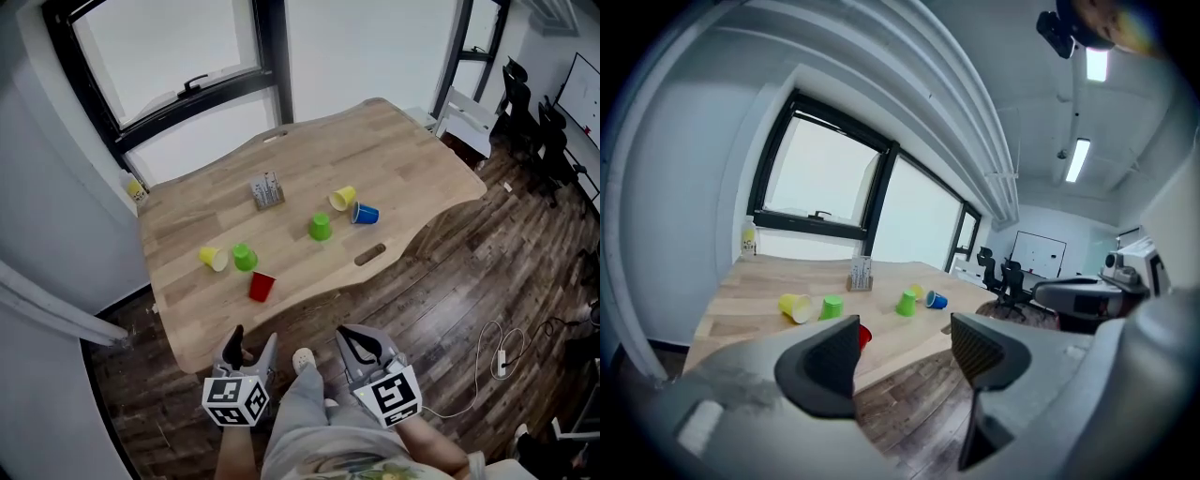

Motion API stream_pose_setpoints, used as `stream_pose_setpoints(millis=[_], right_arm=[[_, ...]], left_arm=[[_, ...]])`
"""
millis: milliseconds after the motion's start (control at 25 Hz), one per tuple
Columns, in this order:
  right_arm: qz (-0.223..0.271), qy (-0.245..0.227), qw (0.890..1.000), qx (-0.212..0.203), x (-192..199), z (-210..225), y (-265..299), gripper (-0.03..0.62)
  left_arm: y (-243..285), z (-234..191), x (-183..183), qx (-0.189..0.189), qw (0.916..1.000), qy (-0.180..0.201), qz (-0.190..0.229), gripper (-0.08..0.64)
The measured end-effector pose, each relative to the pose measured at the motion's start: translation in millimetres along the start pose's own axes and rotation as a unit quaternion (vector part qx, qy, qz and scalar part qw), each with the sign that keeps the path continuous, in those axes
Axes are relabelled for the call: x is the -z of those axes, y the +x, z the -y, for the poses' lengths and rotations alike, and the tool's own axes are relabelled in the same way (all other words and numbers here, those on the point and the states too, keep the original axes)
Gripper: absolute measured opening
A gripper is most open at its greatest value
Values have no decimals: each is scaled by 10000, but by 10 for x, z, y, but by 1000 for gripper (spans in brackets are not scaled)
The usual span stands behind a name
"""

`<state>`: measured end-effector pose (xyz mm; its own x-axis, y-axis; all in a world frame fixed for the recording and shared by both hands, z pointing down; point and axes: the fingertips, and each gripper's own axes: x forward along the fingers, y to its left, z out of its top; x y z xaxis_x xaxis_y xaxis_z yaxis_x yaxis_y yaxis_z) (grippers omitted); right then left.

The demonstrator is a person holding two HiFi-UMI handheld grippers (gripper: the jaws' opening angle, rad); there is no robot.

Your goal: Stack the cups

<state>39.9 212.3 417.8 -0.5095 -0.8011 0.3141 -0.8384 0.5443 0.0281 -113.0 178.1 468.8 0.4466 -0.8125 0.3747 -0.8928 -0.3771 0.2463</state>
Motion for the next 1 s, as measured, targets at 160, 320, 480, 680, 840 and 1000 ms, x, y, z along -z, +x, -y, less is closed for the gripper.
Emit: stream_pose_setpoints(millis=[160,320,480,680,840,1000], right_arm=[[-91,13,10000,37,32,132,149,0],[-258,54,9997,-22,99,217,324,0],[-375,51,9992,-96,105,280,555,0],[-355,5,9991,-210,41,342,837,0],[-366,97,9989,-271,23,413,1042,0],[-503,112,9981,-328,37,446,1211,0]], left_arm=[[230,-153,130,-73,9997,-27,-230,318],[519,-298,299,-127,9984,88,-537,318],[798,-482,466,-232,9958,192,-870,318],[1062,-725,677,-434,9908,227,-1265,318],[1273,-875,853,-470,9853,332,-1608,318],[1447,-1008,1037,-498,9795,342,-1920,318]])
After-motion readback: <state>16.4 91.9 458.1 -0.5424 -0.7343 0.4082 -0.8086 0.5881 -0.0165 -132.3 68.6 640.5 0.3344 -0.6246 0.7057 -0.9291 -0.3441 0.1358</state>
